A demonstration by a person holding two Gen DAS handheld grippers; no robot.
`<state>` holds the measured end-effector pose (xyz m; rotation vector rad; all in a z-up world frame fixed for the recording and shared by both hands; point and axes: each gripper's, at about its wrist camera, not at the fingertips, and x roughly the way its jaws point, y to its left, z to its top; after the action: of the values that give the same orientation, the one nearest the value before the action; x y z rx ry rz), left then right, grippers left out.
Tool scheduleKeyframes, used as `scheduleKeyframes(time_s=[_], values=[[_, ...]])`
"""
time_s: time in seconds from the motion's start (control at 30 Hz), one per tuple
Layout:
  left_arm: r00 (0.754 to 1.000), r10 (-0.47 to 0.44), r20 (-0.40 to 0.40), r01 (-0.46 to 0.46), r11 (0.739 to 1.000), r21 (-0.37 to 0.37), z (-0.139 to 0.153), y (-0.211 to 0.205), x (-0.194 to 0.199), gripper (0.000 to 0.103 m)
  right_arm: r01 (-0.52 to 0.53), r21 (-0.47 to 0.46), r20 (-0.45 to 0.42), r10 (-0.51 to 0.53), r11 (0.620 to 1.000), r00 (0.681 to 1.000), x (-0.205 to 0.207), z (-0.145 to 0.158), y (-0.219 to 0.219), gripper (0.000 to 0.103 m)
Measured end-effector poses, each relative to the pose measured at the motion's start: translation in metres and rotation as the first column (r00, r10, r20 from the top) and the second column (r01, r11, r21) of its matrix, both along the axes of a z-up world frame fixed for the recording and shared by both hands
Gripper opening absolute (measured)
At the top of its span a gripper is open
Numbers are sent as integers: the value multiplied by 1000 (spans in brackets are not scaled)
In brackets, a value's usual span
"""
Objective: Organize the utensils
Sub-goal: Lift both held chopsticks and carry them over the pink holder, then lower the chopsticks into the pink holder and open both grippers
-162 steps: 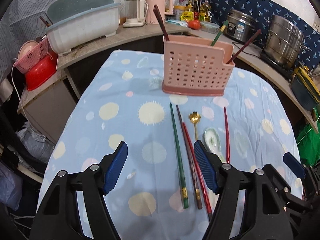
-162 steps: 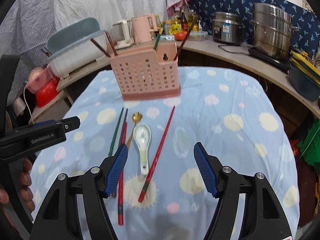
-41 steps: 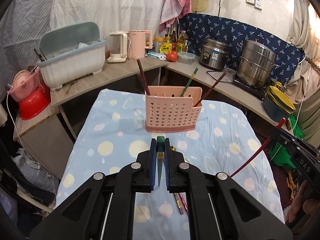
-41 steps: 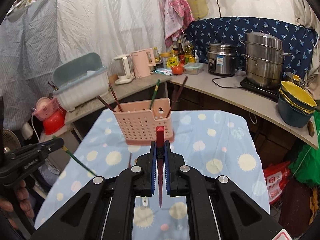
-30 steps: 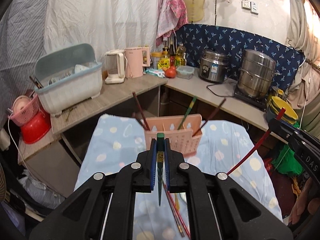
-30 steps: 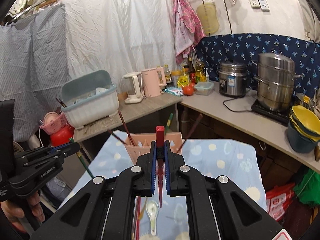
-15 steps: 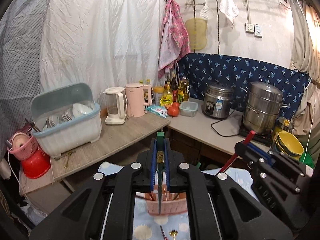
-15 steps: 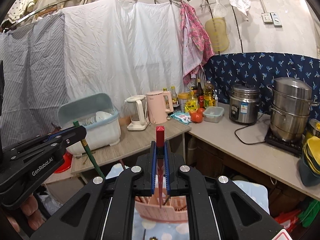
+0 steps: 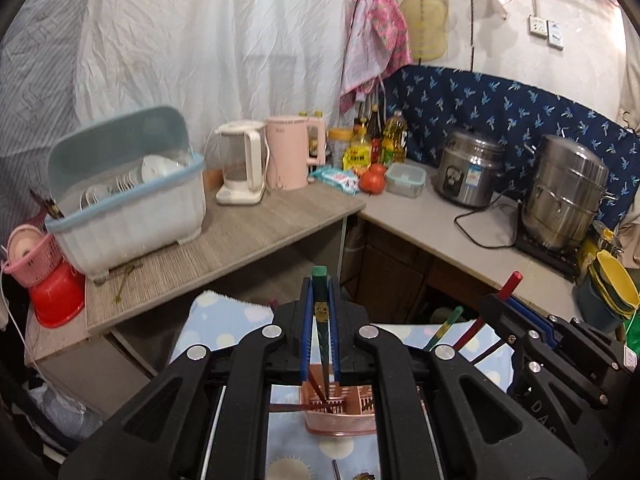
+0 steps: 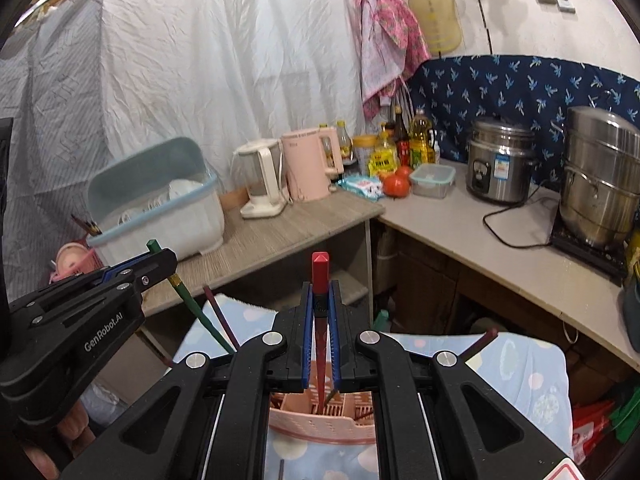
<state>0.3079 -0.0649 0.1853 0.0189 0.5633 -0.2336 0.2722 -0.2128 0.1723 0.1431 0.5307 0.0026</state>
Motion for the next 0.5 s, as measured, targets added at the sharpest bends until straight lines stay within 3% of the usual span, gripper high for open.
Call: scheduleKeyframes(time_s=[0.23, 0.5], values=[[1000, -1, -26, 1, 1000, -1, -10, 2, 3, 7, 9, -3, -37, -9, 1000, 999, 1, -20, -3, 7], [999, -20, 41, 21, 1000, -23, 36, 7, -14, 7, 2, -6, 4, -2, 1000, 1000, -7, -1, -3, 7]])
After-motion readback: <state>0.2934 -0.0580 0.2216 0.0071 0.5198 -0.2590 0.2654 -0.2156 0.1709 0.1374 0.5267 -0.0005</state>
